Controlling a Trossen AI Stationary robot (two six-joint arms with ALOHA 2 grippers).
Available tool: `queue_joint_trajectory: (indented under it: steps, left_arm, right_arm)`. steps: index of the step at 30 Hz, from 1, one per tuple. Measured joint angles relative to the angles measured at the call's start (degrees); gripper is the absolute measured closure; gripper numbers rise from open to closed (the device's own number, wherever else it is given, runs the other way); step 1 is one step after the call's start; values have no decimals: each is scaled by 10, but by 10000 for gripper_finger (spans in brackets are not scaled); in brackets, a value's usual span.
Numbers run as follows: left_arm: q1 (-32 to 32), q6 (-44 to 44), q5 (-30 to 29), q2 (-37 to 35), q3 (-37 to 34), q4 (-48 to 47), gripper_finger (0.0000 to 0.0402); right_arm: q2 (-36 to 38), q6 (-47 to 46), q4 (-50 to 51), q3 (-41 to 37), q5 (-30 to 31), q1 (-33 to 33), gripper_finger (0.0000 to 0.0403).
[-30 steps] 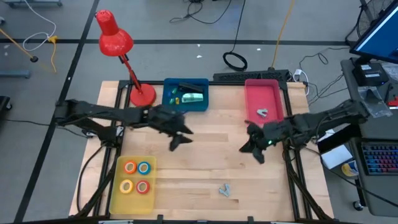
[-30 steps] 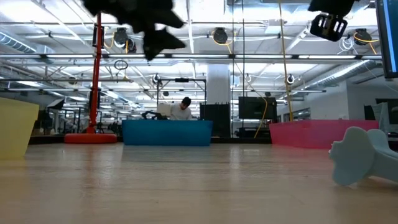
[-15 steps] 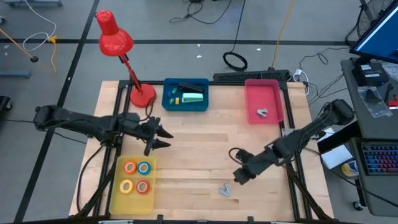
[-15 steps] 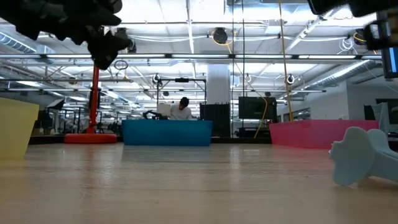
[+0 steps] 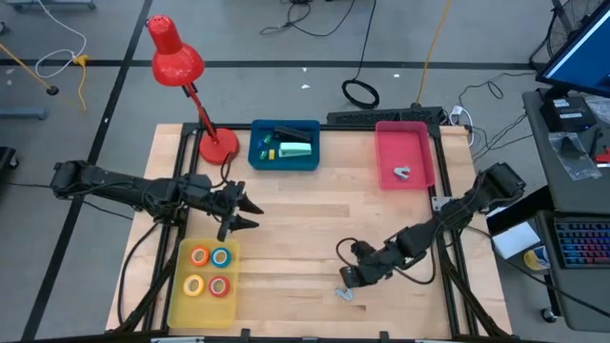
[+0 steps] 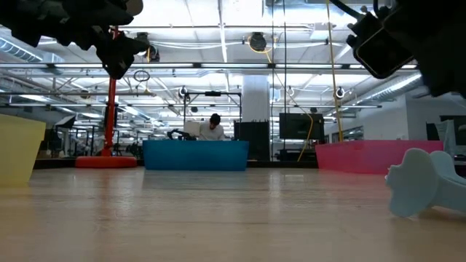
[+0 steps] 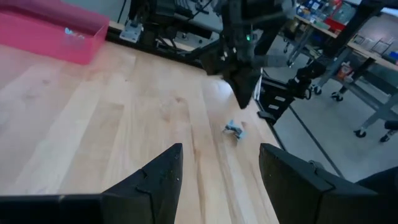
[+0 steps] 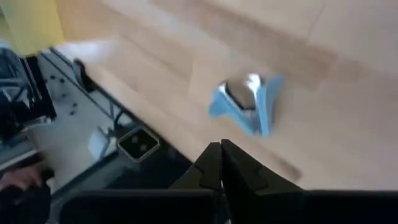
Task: Pick and place Stapler, Stapler remover, tape
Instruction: Put the gray staple remover into the pink bin
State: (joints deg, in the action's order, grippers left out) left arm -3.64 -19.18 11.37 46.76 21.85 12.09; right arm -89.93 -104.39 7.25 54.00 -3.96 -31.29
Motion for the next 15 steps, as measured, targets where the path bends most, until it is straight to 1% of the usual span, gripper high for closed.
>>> queue_joint_trajectory:
  steps: [4, 11, 15]
  left_arm:
    - [-2, 0, 0, 0, 0, -2, 190]
    - [-2, 2, 6, 0, 0, -3, 190]
    - [-2, 4, 6, 0, 0, -3, 190]
  right_arm:
    - [4, 20, 36, 0, 39, 1, 403]
    - [4, 87, 46, 0, 39, 0, 403]
    - [4, 105, 48, 0, 38, 0, 396]
